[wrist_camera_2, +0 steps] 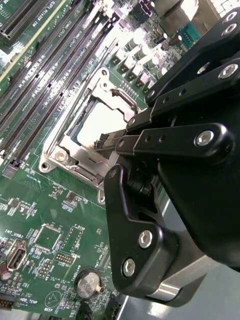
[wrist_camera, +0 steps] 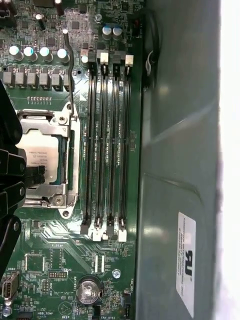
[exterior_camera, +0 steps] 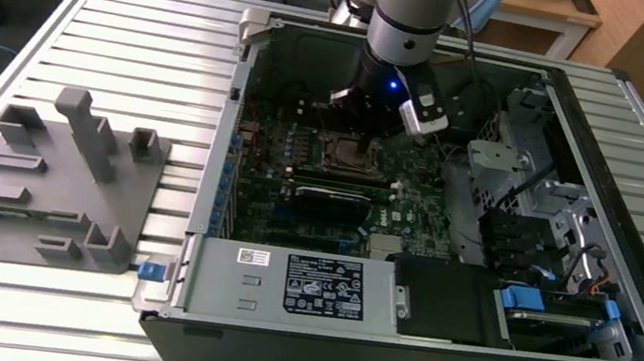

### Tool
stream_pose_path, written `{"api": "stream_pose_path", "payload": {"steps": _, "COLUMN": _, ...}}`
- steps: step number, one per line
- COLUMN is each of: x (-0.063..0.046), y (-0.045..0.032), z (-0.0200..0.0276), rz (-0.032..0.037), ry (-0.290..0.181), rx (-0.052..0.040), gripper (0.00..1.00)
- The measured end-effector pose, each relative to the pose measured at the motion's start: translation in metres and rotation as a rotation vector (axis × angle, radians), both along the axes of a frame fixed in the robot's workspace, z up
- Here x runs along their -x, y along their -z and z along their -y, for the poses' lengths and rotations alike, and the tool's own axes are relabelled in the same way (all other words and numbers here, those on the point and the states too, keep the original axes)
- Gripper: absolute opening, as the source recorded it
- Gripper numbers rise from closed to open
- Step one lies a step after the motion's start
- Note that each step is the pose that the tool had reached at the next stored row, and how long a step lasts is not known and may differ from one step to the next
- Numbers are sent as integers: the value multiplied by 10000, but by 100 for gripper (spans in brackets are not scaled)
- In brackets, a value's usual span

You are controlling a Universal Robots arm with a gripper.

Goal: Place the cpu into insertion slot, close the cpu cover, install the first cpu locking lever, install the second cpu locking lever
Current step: 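Close the cpu cover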

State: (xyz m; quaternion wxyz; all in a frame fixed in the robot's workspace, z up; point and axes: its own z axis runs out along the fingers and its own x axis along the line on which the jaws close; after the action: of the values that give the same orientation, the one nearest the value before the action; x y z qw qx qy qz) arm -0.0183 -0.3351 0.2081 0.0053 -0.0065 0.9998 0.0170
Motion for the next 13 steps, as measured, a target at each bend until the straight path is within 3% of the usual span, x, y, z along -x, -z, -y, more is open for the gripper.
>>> {"api": "stream_pose_path", "payload": {"steps": 13, "x": 238, "y": 11, "z": -1, "rz": 63, "ry": -1, "rx": 123, "gripper": 11}}
